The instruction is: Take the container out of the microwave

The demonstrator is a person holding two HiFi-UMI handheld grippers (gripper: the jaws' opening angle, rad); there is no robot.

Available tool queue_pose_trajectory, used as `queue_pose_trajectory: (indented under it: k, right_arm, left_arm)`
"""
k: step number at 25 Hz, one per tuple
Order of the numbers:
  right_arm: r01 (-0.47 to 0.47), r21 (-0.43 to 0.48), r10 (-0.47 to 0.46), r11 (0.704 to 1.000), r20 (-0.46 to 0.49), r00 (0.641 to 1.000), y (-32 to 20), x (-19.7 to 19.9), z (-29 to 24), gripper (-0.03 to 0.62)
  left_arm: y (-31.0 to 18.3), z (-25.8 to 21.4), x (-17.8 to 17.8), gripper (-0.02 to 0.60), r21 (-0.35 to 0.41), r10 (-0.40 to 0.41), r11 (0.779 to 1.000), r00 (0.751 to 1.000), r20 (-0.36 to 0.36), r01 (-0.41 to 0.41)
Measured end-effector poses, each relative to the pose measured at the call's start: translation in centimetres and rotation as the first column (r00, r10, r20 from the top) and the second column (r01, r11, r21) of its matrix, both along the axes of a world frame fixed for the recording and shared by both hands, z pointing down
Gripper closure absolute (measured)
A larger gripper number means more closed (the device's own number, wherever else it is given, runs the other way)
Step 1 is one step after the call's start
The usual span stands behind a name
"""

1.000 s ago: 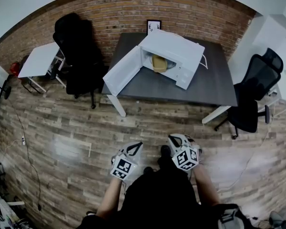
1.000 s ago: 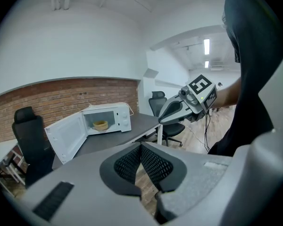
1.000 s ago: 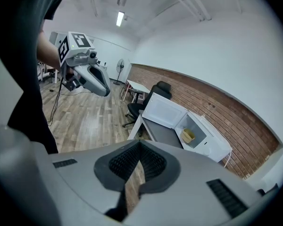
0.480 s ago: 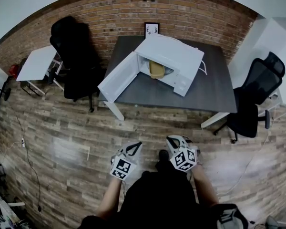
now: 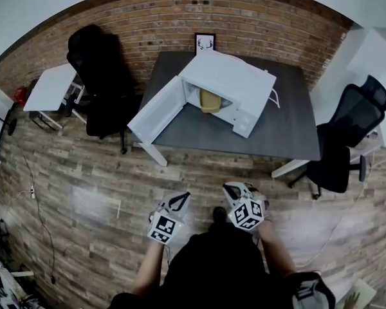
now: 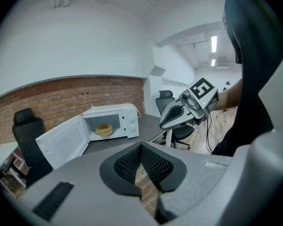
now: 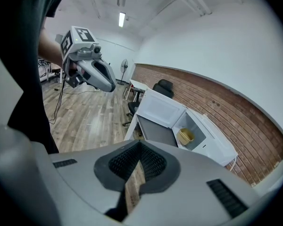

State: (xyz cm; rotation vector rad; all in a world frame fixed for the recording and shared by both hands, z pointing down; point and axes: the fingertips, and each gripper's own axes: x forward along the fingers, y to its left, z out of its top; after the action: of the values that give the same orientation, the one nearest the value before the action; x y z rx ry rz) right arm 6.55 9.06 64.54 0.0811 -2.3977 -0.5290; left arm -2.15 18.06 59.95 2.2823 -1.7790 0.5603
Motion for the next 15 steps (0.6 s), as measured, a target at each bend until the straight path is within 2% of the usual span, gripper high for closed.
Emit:
queue_pose_trajectory:
  k: [15]
  right_arm:
    - [0.058, -0.002, -0.058, 0.998, -0.001, 0.998, -5.4, -0.7, 0.2, 0.595]
  left_arm:
    - [-4.7, 0.3, 0.0, 0.580, -0.026, -0.057, 0.998, 0.998, -0.005, 0.057]
